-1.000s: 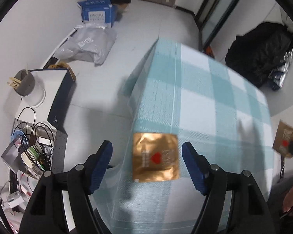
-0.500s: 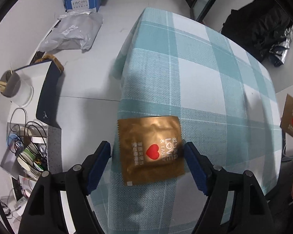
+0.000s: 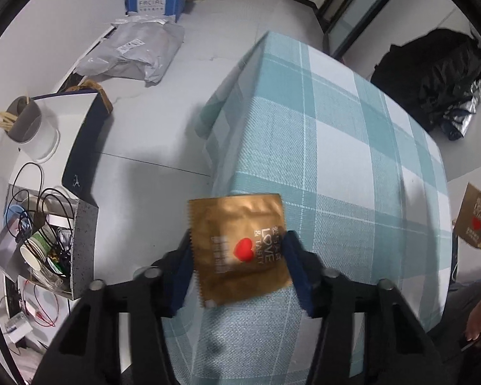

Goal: Collect trash
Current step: 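Grasp the gold heart-printed sachet with the left gripper and lift it, then carry both sachets with both grippers to the grey bin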

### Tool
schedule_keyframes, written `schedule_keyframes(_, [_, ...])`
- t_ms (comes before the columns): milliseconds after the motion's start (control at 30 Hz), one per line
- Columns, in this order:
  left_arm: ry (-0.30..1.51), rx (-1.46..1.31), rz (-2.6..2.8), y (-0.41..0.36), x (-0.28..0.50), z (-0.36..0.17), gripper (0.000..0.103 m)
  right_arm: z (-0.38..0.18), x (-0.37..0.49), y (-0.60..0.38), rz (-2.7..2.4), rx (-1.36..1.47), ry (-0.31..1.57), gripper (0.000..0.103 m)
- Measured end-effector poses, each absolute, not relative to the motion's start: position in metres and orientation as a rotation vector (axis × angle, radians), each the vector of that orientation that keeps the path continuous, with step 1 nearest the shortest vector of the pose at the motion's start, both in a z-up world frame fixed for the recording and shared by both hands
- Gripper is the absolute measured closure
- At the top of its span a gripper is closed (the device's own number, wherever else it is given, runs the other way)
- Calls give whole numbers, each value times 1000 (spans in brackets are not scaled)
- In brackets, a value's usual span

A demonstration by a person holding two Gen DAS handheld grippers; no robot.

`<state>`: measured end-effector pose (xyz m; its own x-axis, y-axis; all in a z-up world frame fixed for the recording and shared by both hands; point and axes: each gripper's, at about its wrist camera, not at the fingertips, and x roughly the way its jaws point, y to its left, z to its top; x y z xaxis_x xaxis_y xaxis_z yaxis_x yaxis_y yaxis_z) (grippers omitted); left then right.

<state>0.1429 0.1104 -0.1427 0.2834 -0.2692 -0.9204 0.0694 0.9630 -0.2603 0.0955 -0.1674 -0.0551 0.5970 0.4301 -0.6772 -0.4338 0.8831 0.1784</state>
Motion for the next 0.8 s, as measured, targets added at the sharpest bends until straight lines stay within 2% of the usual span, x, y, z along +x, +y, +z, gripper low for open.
schedule_keyframes(133, [1249,-214,-221,115,141,-138,76,-55,95,-167,501,-4,784,100])
schedule_keyframes(200, [1238,-209,-229,113,139,-136,87,-54,95,-167,502,-4,784,100])
schedule_keyframes(400, [1186,-224,-250,112,134,-121,99,-53,94,-167,500,0,783,100])
schedule_keyframes(567, [1150,-245,-277,102,130,-108,103,-49,91,-172,509,30,774,100])
schedule_keyframes(800, [1110,-233,-308,80,125,-89,103,-36,84,-185,507,65,750,100])
